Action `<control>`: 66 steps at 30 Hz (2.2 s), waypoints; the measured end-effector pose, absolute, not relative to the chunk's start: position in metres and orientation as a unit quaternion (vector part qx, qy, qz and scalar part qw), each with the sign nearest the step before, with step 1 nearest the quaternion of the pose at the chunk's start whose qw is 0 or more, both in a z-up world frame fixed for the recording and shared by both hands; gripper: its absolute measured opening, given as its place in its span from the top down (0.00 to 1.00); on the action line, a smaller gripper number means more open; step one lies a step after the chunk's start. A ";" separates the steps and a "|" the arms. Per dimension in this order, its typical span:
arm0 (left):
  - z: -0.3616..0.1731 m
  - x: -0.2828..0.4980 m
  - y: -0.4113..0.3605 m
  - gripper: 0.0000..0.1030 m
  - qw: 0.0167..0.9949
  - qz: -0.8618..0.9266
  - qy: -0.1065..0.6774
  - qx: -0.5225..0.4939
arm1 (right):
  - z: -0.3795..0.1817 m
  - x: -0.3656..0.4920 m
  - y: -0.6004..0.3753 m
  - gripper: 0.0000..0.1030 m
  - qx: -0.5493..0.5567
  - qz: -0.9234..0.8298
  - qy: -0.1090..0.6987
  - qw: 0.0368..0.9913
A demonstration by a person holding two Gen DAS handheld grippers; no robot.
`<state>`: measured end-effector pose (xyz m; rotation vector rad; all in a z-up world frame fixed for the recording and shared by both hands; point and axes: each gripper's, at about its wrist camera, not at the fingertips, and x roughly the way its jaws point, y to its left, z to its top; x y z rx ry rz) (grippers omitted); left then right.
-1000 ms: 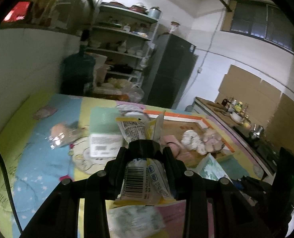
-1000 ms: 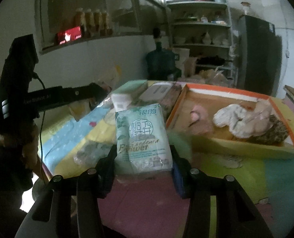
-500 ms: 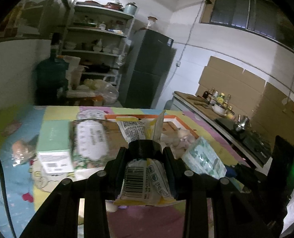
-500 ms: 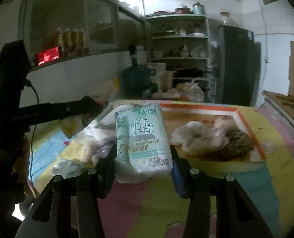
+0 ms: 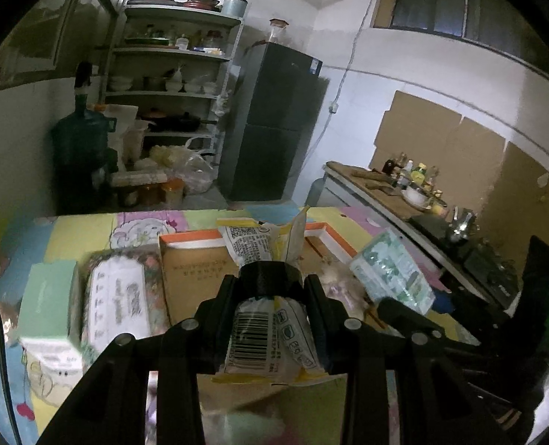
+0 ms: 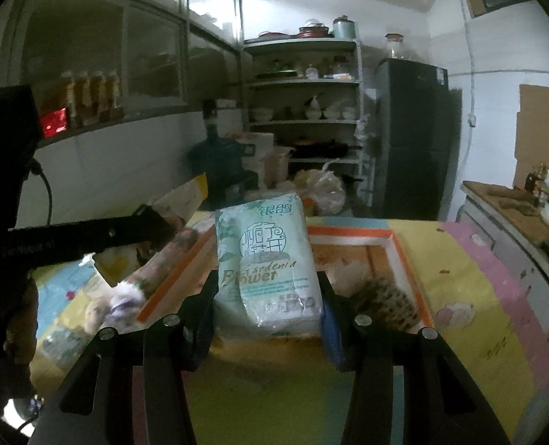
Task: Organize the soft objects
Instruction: 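Carry the snack packet and tissue pack with both tools over the tray, then lower both items into the tray and open both tools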
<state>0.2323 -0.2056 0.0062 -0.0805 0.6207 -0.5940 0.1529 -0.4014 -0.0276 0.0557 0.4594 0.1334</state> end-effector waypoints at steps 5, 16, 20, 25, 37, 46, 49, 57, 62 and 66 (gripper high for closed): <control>0.002 0.253 -0.226 0.64 0.911 -0.268 0.311 -0.029 | -0.027 0.173 -0.412 0.52 0.027 0.062 0.231 0.971; -0.010 0.288 -0.250 0.64 0.909 -0.249 0.334 -0.028 | -0.031 0.199 -0.428 0.52 0.034 0.060 0.235 0.969; -0.014 0.300 -0.255 0.64 0.905 -0.246 0.346 -0.038 | -0.028 0.213 -0.433 0.52 0.043 0.063 0.236 0.969; -0.021 0.317 -0.260 0.64 0.898 -0.238 0.367 -0.051 | -0.028 0.231 -0.439 0.52 0.050 0.065 0.244 0.966; -0.055 0.349 -0.270 0.64 0.870 -0.220 0.439 -0.045 | -0.060 0.291 -0.439 0.52 0.046 0.073 0.325 0.942; -0.068 0.357 -0.273 0.64 0.862 -0.212 0.459 -0.046 | -0.077 0.310 -0.438 0.51 0.044 0.081 0.354 0.931; -0.072 0.359 -0.273 0.63 0.860 -0.204 0.465 -0.049 | -0.080 0.311 -0.437 0.50 0.040 0.080 0.356 0.930; -0.069 0.360 -0.267 0.48 0.866 -0.193 0.456 -0.066 | -0.083 0.310 -0.441 0.41 0.058 0.087 0.348 0.932; -0.062 0.354 -0.268 0.44 0.873 -0.200 0.441 -0.066 | -0.078 0.305 -0.443 0.41 0.068 0.084 0.335 0.936; -0.054 0.347 -0.268 0.42 0.879 -0.203 0.427 -0.064 | -0.072 0.294 -0.445 0.38 0.075 0.077 0.321 0.941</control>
